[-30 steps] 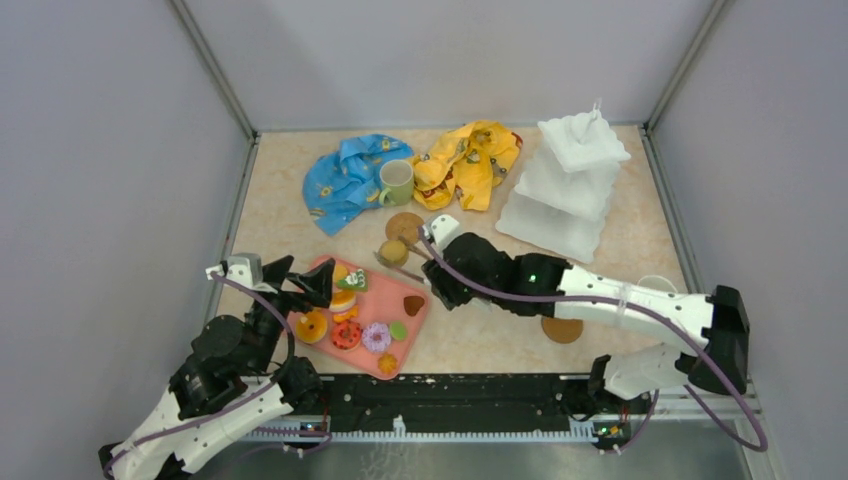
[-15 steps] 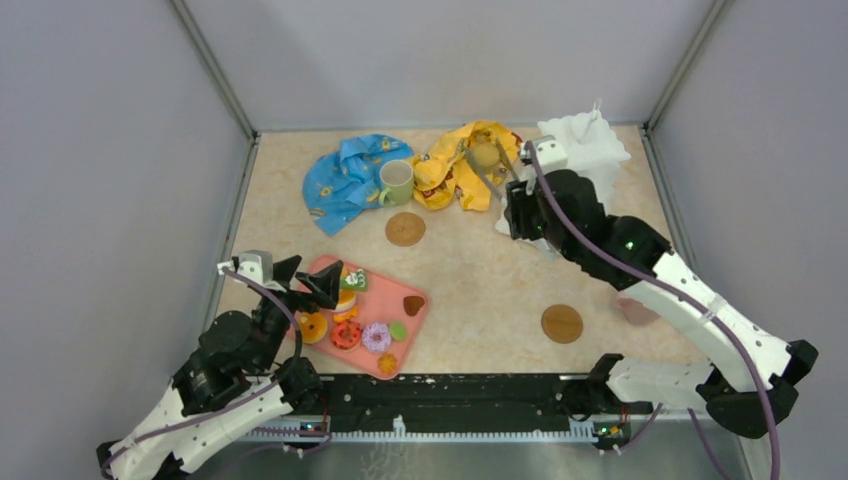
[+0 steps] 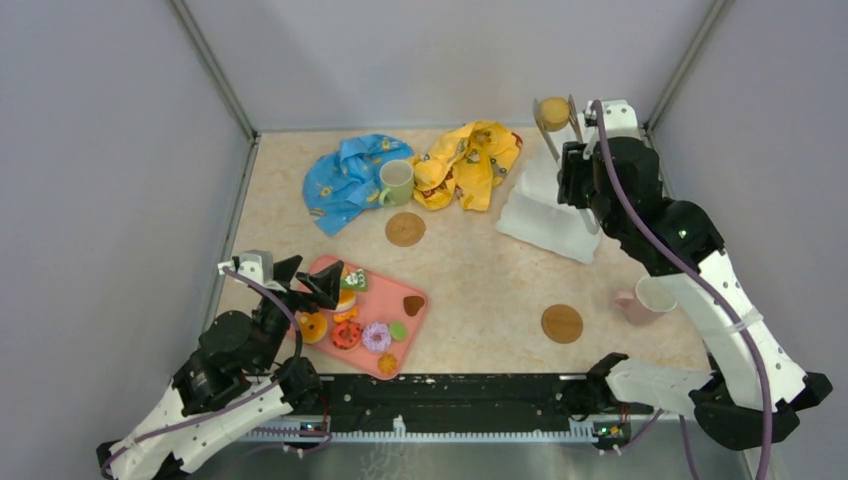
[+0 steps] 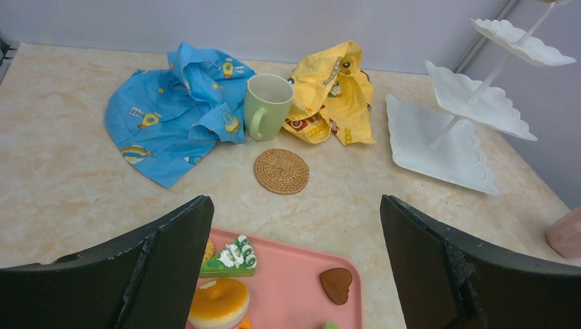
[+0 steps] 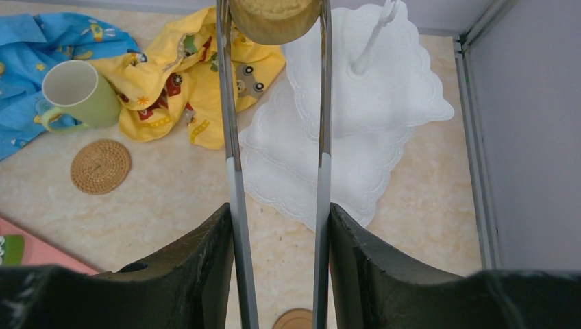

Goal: Serve the afternoon tea
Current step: Place the desert on the desert table.

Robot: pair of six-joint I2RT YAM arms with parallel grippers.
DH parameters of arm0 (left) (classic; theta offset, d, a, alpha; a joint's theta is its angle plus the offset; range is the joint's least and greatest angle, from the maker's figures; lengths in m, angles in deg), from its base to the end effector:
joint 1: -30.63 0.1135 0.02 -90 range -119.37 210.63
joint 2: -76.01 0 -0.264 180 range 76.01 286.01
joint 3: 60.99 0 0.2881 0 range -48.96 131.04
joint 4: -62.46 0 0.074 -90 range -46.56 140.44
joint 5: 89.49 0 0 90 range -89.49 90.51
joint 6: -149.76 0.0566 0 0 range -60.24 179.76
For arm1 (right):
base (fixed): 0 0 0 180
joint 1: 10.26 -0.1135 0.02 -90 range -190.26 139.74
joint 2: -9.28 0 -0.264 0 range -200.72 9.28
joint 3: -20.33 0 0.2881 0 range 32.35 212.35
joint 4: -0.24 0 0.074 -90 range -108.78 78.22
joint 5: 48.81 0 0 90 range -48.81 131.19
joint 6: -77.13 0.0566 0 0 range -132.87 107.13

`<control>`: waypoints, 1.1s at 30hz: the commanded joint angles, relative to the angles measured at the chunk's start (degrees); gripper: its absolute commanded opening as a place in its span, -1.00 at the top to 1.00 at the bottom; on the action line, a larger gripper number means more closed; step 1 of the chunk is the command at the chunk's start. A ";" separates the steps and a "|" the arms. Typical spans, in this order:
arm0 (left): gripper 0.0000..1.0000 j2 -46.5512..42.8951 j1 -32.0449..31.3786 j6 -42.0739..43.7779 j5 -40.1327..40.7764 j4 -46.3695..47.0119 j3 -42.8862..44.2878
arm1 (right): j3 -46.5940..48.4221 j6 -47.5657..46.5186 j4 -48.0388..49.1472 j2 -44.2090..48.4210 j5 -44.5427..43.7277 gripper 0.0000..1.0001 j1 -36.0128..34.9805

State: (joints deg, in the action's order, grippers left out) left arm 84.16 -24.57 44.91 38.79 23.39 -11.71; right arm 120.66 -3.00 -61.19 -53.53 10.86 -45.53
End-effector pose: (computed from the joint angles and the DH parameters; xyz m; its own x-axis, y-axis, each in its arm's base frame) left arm 0.0825 -0.0572 0.3447 -0.0548 -0.2736 -0.9603 0.2868 0.9169 -0.2776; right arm 0.2126 0.1154 0.4740 -0.3468 -0.0641 -0.9357 -0.0630 0.9970 -0.0449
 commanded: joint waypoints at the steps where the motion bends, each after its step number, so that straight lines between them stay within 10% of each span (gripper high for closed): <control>1: -0.98 0.48 -0.08 0.61 -1.01 1.34 0.28 | 2.30 -1.84 1.95 -1.05 1.10 0.28 2.13; 19: -0.98 0.22 -0.08 0.88 -0.75 1.48 0.25 | -21.12 6.52 10.95 5.74 28.23 0.30 2.66; 33: -0.98 -0.88 -0.06 0.79 -0.71 1.61 0.16 | -42.88 14.79 26.41 7.87 15.70 0.30 2.57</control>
State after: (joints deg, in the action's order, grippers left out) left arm 84.03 -24.57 44.95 38.63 23.39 -11.71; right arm 78.74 9.74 -44.54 -47.43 33.60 -43.19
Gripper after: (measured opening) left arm 0.987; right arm 0.464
